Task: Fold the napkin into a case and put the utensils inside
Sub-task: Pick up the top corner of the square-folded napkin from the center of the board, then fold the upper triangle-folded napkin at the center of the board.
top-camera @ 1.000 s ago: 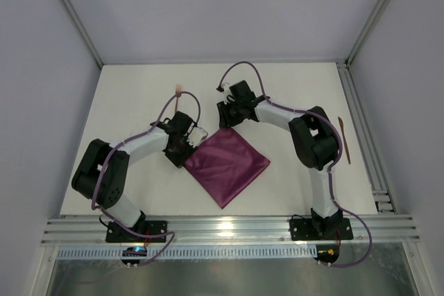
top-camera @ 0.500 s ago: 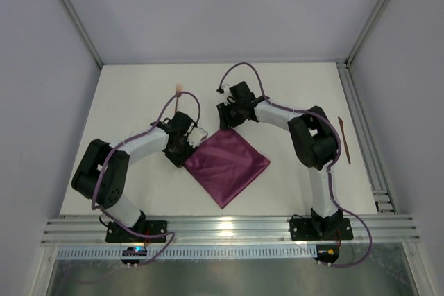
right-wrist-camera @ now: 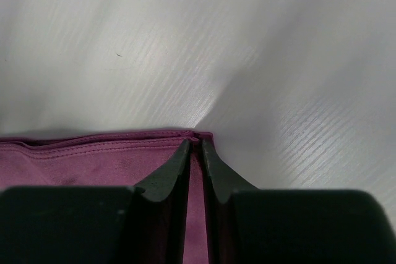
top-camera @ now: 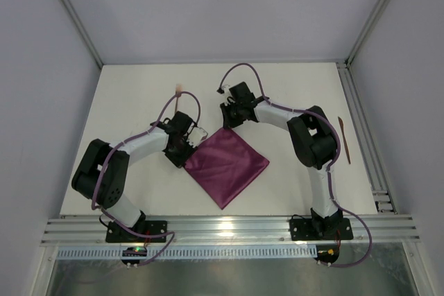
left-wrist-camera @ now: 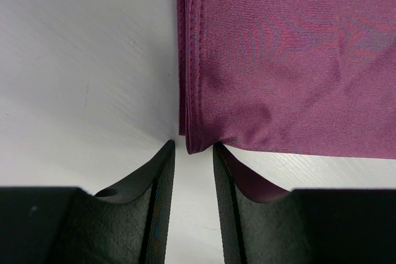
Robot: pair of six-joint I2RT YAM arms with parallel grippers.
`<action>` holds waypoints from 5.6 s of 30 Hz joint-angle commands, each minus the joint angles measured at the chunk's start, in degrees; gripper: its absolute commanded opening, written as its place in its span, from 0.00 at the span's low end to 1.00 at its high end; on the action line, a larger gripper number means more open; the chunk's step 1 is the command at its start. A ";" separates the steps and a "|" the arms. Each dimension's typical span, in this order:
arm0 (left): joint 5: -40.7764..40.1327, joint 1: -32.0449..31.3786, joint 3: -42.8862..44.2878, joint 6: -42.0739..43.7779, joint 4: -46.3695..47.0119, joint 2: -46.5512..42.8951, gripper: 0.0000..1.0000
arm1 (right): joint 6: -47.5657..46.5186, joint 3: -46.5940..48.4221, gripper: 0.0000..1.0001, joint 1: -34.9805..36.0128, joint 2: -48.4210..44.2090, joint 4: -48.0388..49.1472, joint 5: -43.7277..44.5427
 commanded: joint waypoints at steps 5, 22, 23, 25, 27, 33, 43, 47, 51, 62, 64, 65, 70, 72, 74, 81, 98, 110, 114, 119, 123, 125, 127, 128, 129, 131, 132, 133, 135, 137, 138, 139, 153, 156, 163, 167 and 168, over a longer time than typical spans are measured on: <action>0.29 0.15 1.94 0.88 0.06 -0.60 0.33 | -0.10 -1.54 0.15 0.38 -3.15 1.40 2.75; 0.38 0.15 2.20 0.88 0.23 0.10 0.33 | -0.45 -4.35 0.20 1.79 -7.19 1.84 4.60; 0.29 0.15 2.11 0.88 0.15 0.19 0.33 | -0.45 -4.61 0.20 1.96 -7.19 1.84 4.60; 0.29 0.15 2.20 0.88 0.23 0.28 0.33 | -0.27 -5.14 0.21 2.05 -7.37 1.93 4.86; 0.29 0.15 2.20 0.88 0.15 0.37 0.33 | -0.27 -5.76 0.22 2.23 -8.07 2.37 4.95; 0.38 0.15 2.37 0.97 0.23 0.81 0.33 | -0.36 -5.59 0.24 2.31 -7.11 2.46 4.25; 0.20 0.15 2.20 0.97 0.15 0.81 0.33 | -0.62 -4.79 0.18 2.23 -5.70 2.72 5.56; 0.29 0.24 2.37 1.05 -0.29 0.28 0.33 | -1.32 -4.35 0.03 2.31 -6.31 2.55 5.74; 0.20 0.50 2.64 1.14 -0.64 -0.33 0.33 | -2.03 -4.53 0.03 2.31 -7.89 2.46 5.57; 0.64 1.29 2.99 1.23 -1.61 -2.00 0.34 | -5.81 -7.60 0.03 4.69 -14.48 1.23 6.18; 0.64 1.55 3.08 1.23 -1.79 -2.35 0.33 | -5.98 -8.30 0.03 4.95 -15.54 0.61 6.09; 0.73 1.64 3.08 1.23 -1.87 -2.44 0.33 | -5.98 -8.66 0.03 5.04 -15.98 0.53 6.27; 1.08 1.82 3.08 0.97 -2.14 -2.97 0.34 | -5.98 -8.23 0.03 5.13 -15.02 0.09 6.18; 1.08 1.82 3.08 0.88 -2.31 -3.24 0.34 | -5.98 -7.52 0.04 5.13 -13.18 -0.70 6.27; 0.91 1.91 2.99 0.88 -2.58 -3.67 0.34 | -5.55 -7.52 0.04 5.21 -12.73 -0.88 5.92; 1.08 1.99 2.90 0.88 -2.58 -4.03 0.34 | -7.21 -15.51 0.04 9.07 -19.83 4.21 8.37; 1.34 2.61 2.29 0.88 -2.23 -4.73 0.34 | -2.21 -33.35 0.03 21.38 -30.39 7.47 11.10; 1.17 2.96 1.32 0.97 -1.70 -5.61 0.34 | 0.78 -35.99 0.03 29.73 -32.24 6.24 10.57; 0.82 3.05 1.32 1.05 -1.61 -5.70 0.34 | 0.96 -37.31 0.03 32.02 -33.29 6.06 9.79; 0.64 3.14 1.41 1.05 -1.44 -5.70 0.34 | 1.31 -38.45 0.03 33.60 -33.91 5.89 7.94; 0.29 3.14 1.32 1.14 -1.35 -5.52 0.34 | 1.40 -39.77 0.03 34.66 -35.58 6.06 6.80; 0.20 3.14 1.23 1.14 -1.43 -5.43 0.34 | 1.75 -40.65 0.03 34.92 -36.46 6.94 5.66; 0.20 3.14 1.23 1.14 -1.35 -5.43 0.34 | 1.84 -41.35 0.03 35.01 -36.81 7.12 5.56; 0.20 3.14 1.23 1.05 -1.26 -5.43 0.34 | 1.84 -41.44 0.03 35.01 -36.73 7.03 5.48; 0.20 3.14 1.23 0.97 -1.26 -5.43 0.34 | 1.84 -41.44 0.03 35.18 -36.46 6.94 5.48; 0.20 3.14 1.32 0.97 -1.26 -5.35 0.34 | 2.01 -41.62 0.03 35.36 -36.20 7.20 5.13; 0.20 3.14 1.32 0.97 -1.26 -5.26 0.34 | 2.10 -41.79 0.03 35.45 -36.20 7.55 4.86; 0.11 3.14 1.32 0.97 -1.26 -5.26 0.34 | 2.10 -41.79 0.03 35.54 -36.02 7.64 4.77; -0.06 3.14 1.32 0.97 -1.17 -5.17 0.34 | 2.19 -41.88 0.03 35.89 -35.93 7.64 4.86; -0.24 3.14 1.41 1.05 -1.26 -5.17 0.34 | 2.28 -42.06 0.03 36.15 -36.19 7.56 4.42; -0.24 3.14 1.41 1.05 -1.35 -5.17 0.34 | 2.54 -42.41 0.03 36.33 -36.54 7.47 4.51; -0.24 3.14 1.41 1.14 -1.35 -5.17 0.34 | 2.71 -42.50 0.03 36.50 -36.72 7.47 4.51; -0.41 3.14 1.58 1.23 -1.70 -5.26 0.34 | 3.95 -42.94 0.03 37.73 -36.99 8.61 5.12; -0.24 3.14 1.58 1.23 -1.70 -5.26 0.34 | 4.03 -43.11 0.03 37.82 -36.99 8.87 4.86; -0.33 3.14 1.85 1.23 -1.96 -5.79 0.34 | 4.30 -44.52 0.06 37.82 -36.72 9.49 4.95; 0.99 3.14 2.72 1.14 -2.93 -6.57 0.34 | 4.47 -43.99 0.28 37.82 -36.64 8.88 4.86; 1.95 3.14 2.90 1.14 -3.19 -7.27 0.34 | 4.74 -43.82 0.33 37.73 -36.98 8.70 4.77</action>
